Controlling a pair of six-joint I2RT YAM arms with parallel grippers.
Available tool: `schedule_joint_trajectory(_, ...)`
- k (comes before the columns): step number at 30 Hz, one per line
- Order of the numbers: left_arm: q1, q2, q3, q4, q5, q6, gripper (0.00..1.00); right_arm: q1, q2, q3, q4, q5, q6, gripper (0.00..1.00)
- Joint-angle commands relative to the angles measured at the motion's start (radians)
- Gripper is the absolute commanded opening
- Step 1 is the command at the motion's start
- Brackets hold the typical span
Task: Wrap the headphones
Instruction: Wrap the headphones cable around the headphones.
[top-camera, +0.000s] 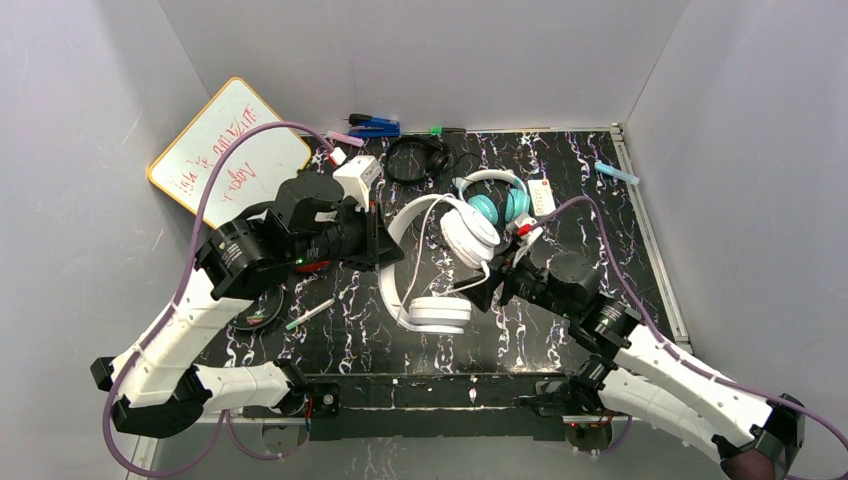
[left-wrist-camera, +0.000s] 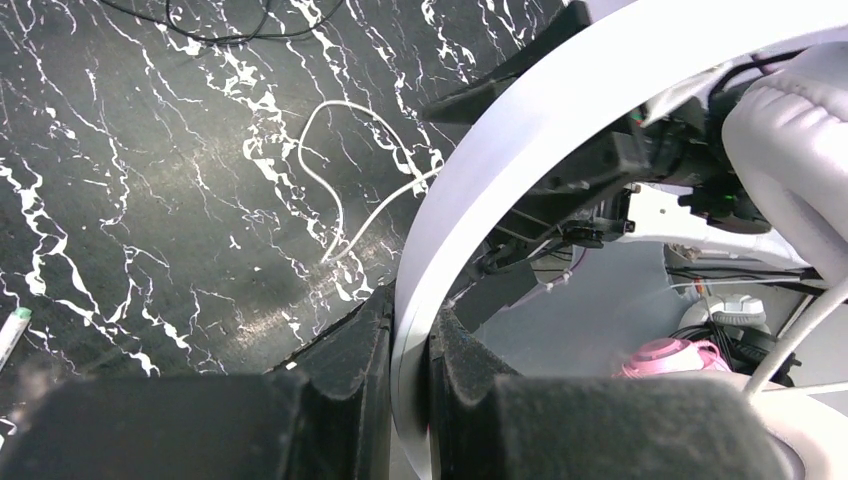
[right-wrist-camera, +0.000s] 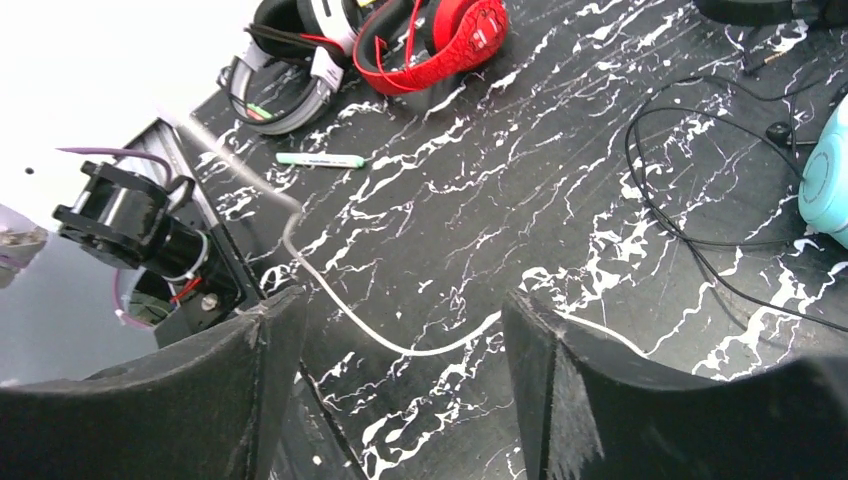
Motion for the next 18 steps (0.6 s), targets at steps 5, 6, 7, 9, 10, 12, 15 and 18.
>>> schedule_joint_trajectory(5, 0.001, 0.003, 0.060, -0.017, -0.041, -0.055, 0.00, -0.002, -0.098, 0.043, -0.053, 0.053, -0.039, 0.90)
schedule_joint_trajectory(6, 0.000, 0.006, 0.067, -0.024, -0.056, -0.059, 0.00, -0.002, -0.099, 0.048, -0.067, 0.086, -0.046, 0.93)
schedule_joint_trajectory(7, 0.001, 0.009, 0.075, -0.030, -0.071, -0.063, 0.00, -0.002, -0.099, 0.048, -0.070, 0.116, -0.057, 0.95)
schedule_joint_trajectory(9, 0.000, 0.010, 0.081, -0.034, -0.074, -0.070, 0.00, -0.003, -0.095, 0.039, -0.058, 0.175, -0.077, 0.98)
schedule_joint_trajectory(10, 0.001, 0.009, 0.084, -0.033, -0.075, -0.072, 0.00, -0.002, -0.090, 0.041, -0.063, 0.193, -0.085, 0.98)
schedule_joint_trajectory(12, 0.002, 0.007, 0.087, -0.035, -0.078, -0.079, 0.00, -0.002, -0.063, 0.060, -0.086, 0.207, -0.096, 0.99)
schedule_joint_trajectory(15, 0.002, 0.010, 0.094, -0.043, -0.083, -0.082, 0.00, -0.003, -0.013, 0.084, -0.109, 0.206, -0.103, 0.99)
schedule_joint_trajectory(18, 0.001, 0.014, 0.106, -0.058, -0.089, -0.086, 0.00, -0.005, 0.013, 0.076, -0.073, 0.188, -0.118, 0.99)
